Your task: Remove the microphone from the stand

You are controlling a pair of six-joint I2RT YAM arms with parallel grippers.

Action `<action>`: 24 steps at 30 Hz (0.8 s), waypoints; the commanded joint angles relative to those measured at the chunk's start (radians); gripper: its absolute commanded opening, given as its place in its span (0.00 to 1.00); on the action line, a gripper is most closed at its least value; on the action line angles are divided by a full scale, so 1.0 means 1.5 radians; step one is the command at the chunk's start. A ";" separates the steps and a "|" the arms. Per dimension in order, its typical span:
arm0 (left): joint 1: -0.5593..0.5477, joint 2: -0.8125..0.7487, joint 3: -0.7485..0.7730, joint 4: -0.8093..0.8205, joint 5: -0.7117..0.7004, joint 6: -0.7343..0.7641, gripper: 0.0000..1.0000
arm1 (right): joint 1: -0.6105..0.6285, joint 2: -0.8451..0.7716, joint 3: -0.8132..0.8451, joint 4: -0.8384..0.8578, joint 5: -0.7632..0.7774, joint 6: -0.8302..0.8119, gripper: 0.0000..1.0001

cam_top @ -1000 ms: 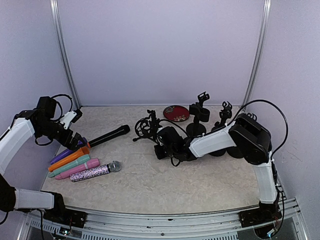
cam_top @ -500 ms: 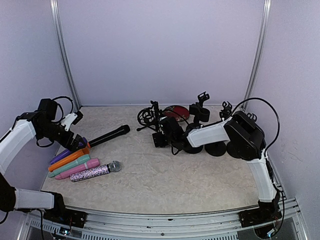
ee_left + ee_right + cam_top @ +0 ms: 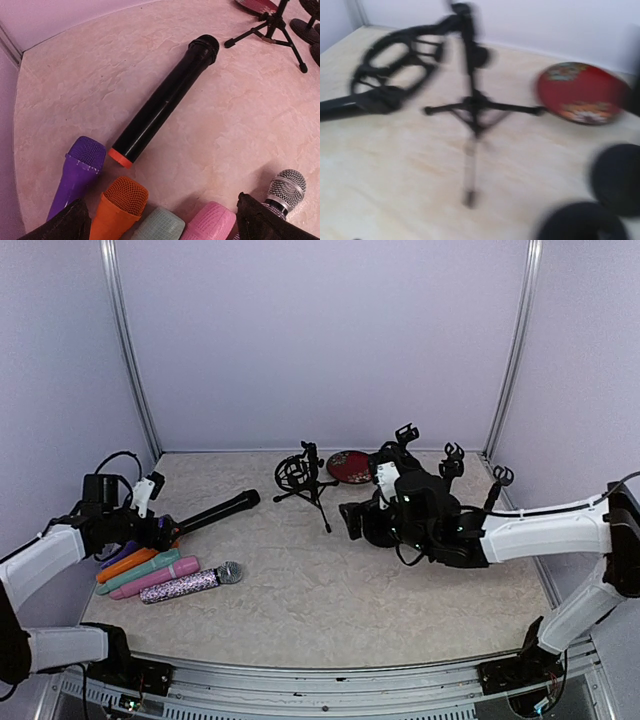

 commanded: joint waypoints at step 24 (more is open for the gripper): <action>-0.068 0.137 -0.287 0.866 -0.169 -0.148 0.99 | -0.399 -0.539 -0.520 0.256 0.119 -0.202 1.00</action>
